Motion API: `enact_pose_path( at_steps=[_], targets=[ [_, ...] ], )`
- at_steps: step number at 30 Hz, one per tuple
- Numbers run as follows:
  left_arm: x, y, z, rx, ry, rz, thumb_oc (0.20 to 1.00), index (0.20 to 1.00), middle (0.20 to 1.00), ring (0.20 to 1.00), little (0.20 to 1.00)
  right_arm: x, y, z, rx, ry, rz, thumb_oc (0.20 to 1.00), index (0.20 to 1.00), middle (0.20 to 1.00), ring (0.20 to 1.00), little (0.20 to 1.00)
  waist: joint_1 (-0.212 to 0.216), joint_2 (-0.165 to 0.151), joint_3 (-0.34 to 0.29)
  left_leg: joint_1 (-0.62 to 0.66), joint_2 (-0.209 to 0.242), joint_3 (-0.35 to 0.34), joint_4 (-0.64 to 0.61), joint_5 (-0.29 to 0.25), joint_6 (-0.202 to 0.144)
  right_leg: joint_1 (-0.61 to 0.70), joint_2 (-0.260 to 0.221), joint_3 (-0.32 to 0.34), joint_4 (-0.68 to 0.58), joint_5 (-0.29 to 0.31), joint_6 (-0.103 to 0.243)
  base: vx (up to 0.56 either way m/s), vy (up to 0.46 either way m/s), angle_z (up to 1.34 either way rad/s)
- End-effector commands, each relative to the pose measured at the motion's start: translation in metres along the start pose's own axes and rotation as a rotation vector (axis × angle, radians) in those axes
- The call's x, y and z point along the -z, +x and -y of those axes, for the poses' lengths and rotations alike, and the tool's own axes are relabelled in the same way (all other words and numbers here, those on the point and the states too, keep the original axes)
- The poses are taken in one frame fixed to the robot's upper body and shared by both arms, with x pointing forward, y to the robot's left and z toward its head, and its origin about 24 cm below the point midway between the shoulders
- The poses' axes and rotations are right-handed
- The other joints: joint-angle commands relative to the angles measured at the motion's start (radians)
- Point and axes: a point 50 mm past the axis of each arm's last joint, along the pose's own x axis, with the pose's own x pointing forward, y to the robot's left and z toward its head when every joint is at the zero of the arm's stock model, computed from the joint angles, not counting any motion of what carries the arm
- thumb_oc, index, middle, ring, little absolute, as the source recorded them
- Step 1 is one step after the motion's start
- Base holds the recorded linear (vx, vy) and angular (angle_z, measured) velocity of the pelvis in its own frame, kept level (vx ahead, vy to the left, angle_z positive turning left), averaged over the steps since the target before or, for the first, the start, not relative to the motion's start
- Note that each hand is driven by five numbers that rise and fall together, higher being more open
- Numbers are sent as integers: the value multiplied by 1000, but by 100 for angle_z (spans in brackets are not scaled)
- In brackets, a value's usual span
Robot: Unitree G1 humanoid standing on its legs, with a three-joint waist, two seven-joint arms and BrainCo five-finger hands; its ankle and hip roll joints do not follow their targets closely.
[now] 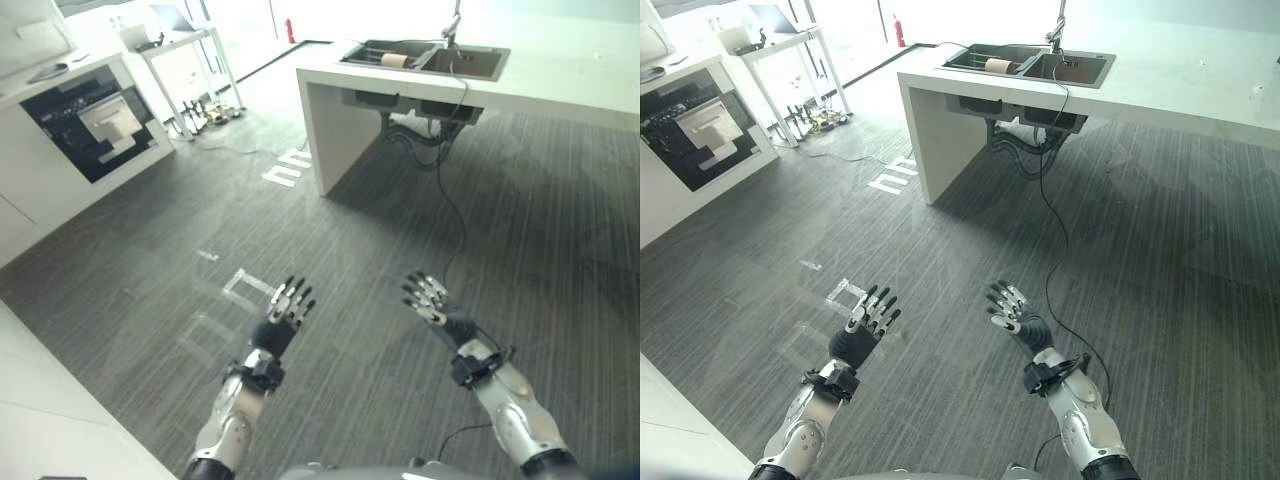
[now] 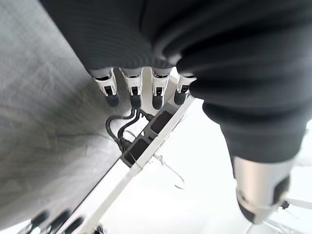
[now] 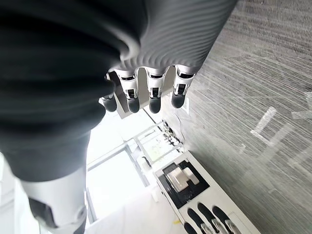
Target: Place the dishes in the dishwasher.
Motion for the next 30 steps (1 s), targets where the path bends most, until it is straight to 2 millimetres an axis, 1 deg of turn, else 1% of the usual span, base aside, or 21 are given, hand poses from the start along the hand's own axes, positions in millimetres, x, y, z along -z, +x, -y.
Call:
enact_pose_path(
  at_steps=[1,2,3,6,8,9,10,11,12,13,15,18,22,24,26,28,30],
  targets=[
    [-8,14,16,179,51,-21,1000,1000,1000,1000,1000,-29,23,-13,-67,25,152,1000,1000,1000,1000,1000,18,-40,12,-5,55,24,10,5,-72,67,-107,-52,-46,17,96,-3,-9,3],
    [-8,14,17,148,27,-18,1000,1000,1000,1000,1000,-28,23,-13,-66,34,147,1000,1000,1000,1000,1000,20,-39,15,-5,56,21,10,4,-70,67,-104,-49,-43,14,93,2,-10,6],
    [-9,14,13,102,57,-28,1000,1000,1000,1000,1000,-27,24,-13,-60,36,140,1000,1000,1000,1000,1000,20,-37,15,-3,55,20,8,4,-71,68,-104,-47,-44,13,94,4,-11,4],
    [-10,13,-2,-61,93,-42,1000,1000,1000,1000,1000,-18,24,-13,-20,64,108,1000,1000,1000,1000,1000,22,-37,18,-7,51,15,2,9,-70,64,-94,-40,-49,10,90,-48,-26,0],
    [-12,14,-7,-102,215,-62,1000,1000,1000,1000,1000,-9,25,-10,13,139,73,1000,1000,1000,1000,1000,23,-37,20,-13,51,12,-1,12,-72,60,-89,-38,-53,11,90,-93,-46,1],
    [-12,13,-12,-149,328,-94,1000,1000,1000,1000,1000,-2,24,-3,44,151,40,1000,1000,1000,1000,1000,25,-36,22,-13,51,7,-5,15,-73,60,-83,-35,-57,10,89,-33,-76,1],
    [-10,10,-21,-190,336,-119,1000,1000,1000,1000,1000,9,19,4,80,110,-21,1000,1000,1000,1000,1000,25,-37,24,-9,48,2,-16,18,-75,63,-77,-35,-64,12,89,3,-77,1],
    [-7,7,-24,-212,275,-130,1000,1000,1000,1000,1000,15,16,7,94,89,-58,1000,1000,1000,1000,1000,25,-37,25,-7,48,-1,-22,20,-75,66,-74,-35,-68,11,86,17,-80,3],
    [0,3,-28,-236,189,-144,1000,1000,1000,1000,1000,26,10,11,118,81,-102,1000,1000,1000,1000,1000,24,-39,25,-6,49,-2,-24,21,-76,66,-71,-33,-73,12,84,19,-78,5],
    [7,-1,-32,-256,173,-161,1000,1000,1000,1000,1000,33,4,15,136,90,-122,1000,1000,1000,1000,1000,24,-40,25,-8,52,-3,-24,23,-79,65,-70,-33,-74,14,83,16,-76,6],
    [14,-5,-36,-255,205,-207,1000,1000,1000,1000,1000,39,-1,19,151,126,-127,1000,1000,1000,1000,1000,25,-43,26,-11,55,-6,-22,26,-83,62,-66,-34,-73,14,80,20,-62,4],
    [28,-9,-39,-253,163,-259,1000,1000,1000,1000,1000,43,-5,24,139,113,-147,1000,1000,1000,1000,1000,23,-43,30,-20,56,-18,-18,26,-87,57,-58,-29,-76,14,77,13,-39,3],
    [28,-8,-42,-270,161,-262,1000,1000,1000,1000,1000,44,-7,24,136,109,-159,1000,1000,1000,1000,1000,16,-40,34,-31,59,-25,-7,28,-92,49,-56,-22,-71,12,75,0,0,0],
    [29,-9,-44,-265,161,-267,1000,1000,1000,1000,1000,43,-8,28,154,100,-157,1000,1000,1000,1000,1000,11,-35,37,-35,64,-30,-4,33,-98,44,-51,-17,-68,10,72,59,-42,4],
    [29,-10,-45,-268,219,-279,1000,1000,1000,1000,1000,43,-9,29,154,69,-168,1000,1000,1000,1000,1000,6,-33,37,-41,70,-31,3,36,-105,39,-47,-12,-67,7,69,79,-69,5],
    [28,-13,-48,-264,362,-307,1000,1000,1000,1000,1000,39,-11,32,142,1,-185,1000,1000,1000,1000,1000,-1,-31,39,-57,85,-34,32,39,-121,31,-40,-8,-62,2,61,114,-95,0],
    [27,-14,-48,-261,382,-300,1000,1000,1000,1000,1000,35,-11,34,135,-38,-190,1000,1000,1000,1000,1000,-4,-31,40,-73,94,-37,64,36,-128,23,-40,-7,-56,-1,55,69,-70,-1]
  ],
)
